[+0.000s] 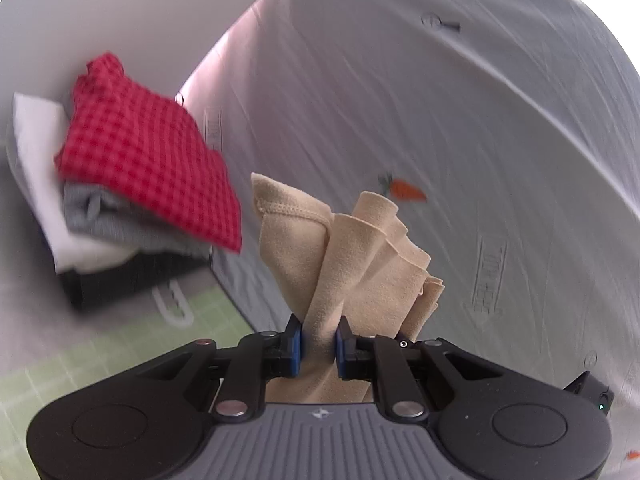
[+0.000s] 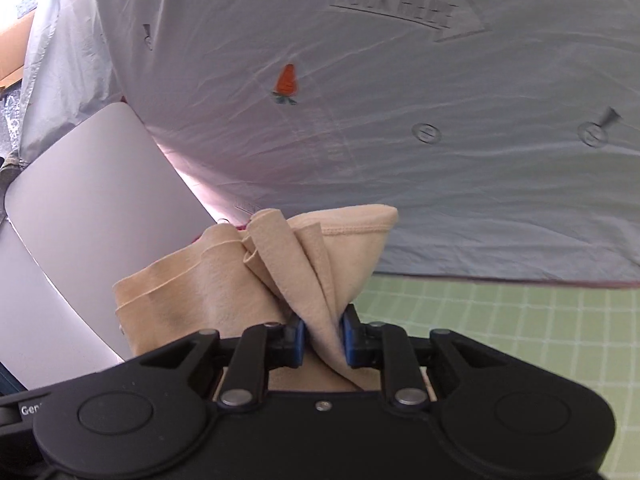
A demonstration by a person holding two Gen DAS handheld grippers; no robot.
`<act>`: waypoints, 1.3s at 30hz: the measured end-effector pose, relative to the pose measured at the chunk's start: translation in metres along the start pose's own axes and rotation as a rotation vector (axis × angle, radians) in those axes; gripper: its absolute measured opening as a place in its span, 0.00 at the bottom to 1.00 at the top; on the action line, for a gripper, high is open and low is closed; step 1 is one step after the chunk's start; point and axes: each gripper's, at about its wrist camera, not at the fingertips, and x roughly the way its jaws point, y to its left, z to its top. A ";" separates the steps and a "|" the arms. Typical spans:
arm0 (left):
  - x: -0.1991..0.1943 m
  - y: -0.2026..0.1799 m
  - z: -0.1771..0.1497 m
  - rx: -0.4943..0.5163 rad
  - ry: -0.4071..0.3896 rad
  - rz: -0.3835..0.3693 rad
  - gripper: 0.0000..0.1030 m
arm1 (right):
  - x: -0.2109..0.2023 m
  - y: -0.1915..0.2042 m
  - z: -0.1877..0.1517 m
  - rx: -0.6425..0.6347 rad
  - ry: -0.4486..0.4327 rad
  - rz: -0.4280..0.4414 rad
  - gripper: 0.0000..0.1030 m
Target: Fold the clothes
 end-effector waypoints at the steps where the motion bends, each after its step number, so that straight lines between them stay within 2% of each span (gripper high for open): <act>1: 0.006 0.006 0.028 0.004 -0.054 -0.008 0.16 | 0.023 0.015 0.017 -0.023 -0.013 0.037 0.19; 4: 0.023 0.023 0.091 0.053 -0.192 0.043 0.17 | 0.096 0.064 0.064 -0.104 -0.056 0.148 0.19; 6: 0.042 0.044 0.123 0.067 -0.259 0.169 0.17 | 0.149 0.096 0.088 -0.179 -0.071 0.205 0.19; 8: 0.064 0.079 0.140 0.014 -0.269 0.278 0.17 | 0.207 0.122 0.100 -0.219 -0.057 0.237 0.21; 9: 0.075 0.098 0.145 -0.024 -0.267 0.329 0.17 | 0.236 0.133 0.102 -0.231 -0.041 0.245 0.25; 11: 0.095 0.133 0.145 -0.079 -0.234 0.410 0.17 | 0.286 0.144 0.091 -0.264 0.001 0.204 0.30; 12: 0.102 0.145 0.142 -0.089 -0.215 0.425 0.19 | 0.308 0.147 0.079 -0.289 0.040 0.165 0.30; 14: 0.109 0.162 0.133 -0.121 -0.201 0.425 0.20 | 0.342 0.148 0.056 -0.317 0.100 0.105 0.32; 16: 0.112 0.167 0.127 -0.113 -0.198 0.409 0.24 | 0.357 0.143 0.037 -0.317 0.114 0.083 0.42; 19: 0.111 0.152 0.127 -0.053 -0.199 0.422 0.30 | 0.353 0.132 0.027 -0.329 0.099 0.093 0.47; 20: 0.110 0.142 0.128 -0.004 -0.199 0.451 0.33 | 0.345 0.129 0.029 -0.332 0.100 0.092 0.50; 22: 0.106 0.119 0.126 0.111 -0.196 0.521 0.57 | 0.330 0.122 0.035 -0.339 0.105 0.091 0.68; 23: 0.101 0.108 0.124 0.161 -0.196 0.535 0.65 | 0.316 0.119 0.035 -0.360 0.097 0.085 0.72; 24: 0.094 0.099 0.123 0.203 -0.196 0.538 0.78 | 0.303 0.116 0.036 -0.381 0.088 0.079 0.79; 27: 0.065 0.070 0.104 0.313 -0.185 0.537 0.94 | 0.254 0.104 0.033 -0.399 0.079 0.070 0.95; 28: 0.055 0.062 0.095 0.341 -0.176 0.544 0.96 | 0.236 0.100 0.031 -0.404 0.072 0.060 0.98; 32: 0.011 0.036 0.045 0.396 -0.109 0.531 0.96 | 0.168 0.088 0.017 -0.394 0.073 0.014 0.97; 35: -0.016 0.020 0.000 0.425 -0.044 0.548 0.96 | 0.110 0.082 -0.002 -0.357 0.077 0.011 0.97; 39: -0.063 0.001 -0.052 0.432 0.019 0.563 0.97 | 0.029 0.071 -0.037 -0.318 0.086 -0.038 0.97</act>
